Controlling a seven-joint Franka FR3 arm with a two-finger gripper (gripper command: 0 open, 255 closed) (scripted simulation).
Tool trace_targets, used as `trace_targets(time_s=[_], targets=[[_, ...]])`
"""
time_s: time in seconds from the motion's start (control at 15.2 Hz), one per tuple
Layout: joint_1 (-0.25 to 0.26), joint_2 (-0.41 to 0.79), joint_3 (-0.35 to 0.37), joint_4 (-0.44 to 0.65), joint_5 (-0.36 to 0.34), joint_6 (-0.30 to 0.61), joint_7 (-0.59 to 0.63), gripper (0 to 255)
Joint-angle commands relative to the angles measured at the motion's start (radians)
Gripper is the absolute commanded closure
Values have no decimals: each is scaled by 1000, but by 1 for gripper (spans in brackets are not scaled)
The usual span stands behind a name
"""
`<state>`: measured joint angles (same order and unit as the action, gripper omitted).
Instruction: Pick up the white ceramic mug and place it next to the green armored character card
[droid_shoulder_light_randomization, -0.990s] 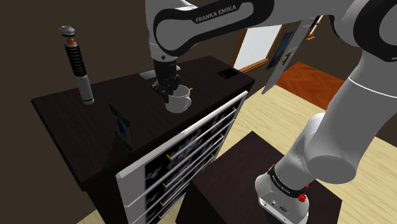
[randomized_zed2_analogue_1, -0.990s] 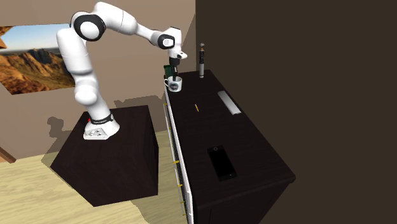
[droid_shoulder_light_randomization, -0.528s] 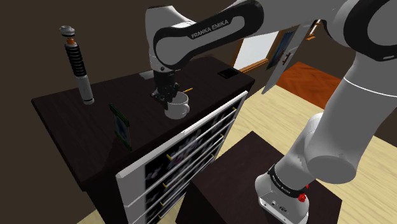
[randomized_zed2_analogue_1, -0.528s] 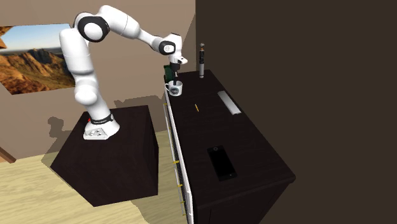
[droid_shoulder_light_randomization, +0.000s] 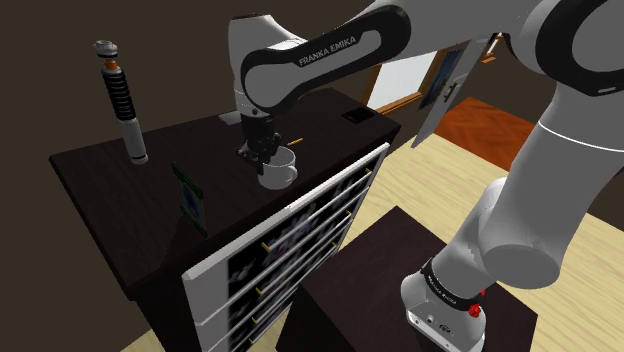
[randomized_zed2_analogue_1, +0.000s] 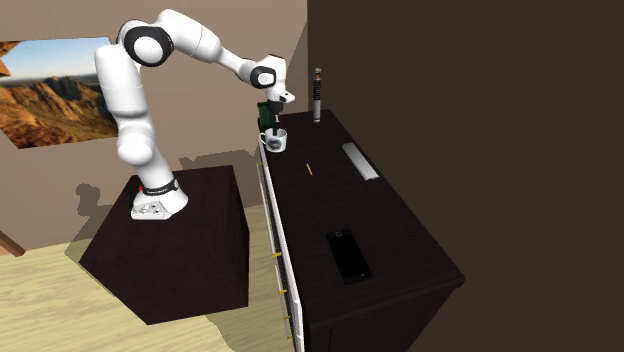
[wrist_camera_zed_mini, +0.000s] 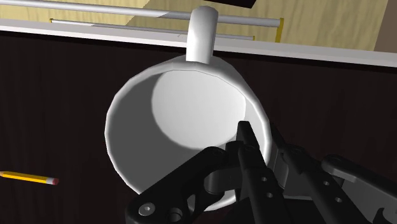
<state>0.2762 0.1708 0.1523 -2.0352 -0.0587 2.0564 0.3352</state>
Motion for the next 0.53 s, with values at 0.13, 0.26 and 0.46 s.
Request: trace_targets(time_s=[0.13, 0.26, 0.46], targets=[[0, 0, 0, 0, 0, 0, 0, 0], [0, 0, 0, 0, 0, 0, 0, 0], [0, -20, 2, 45, 5, -65, -3, 0]])
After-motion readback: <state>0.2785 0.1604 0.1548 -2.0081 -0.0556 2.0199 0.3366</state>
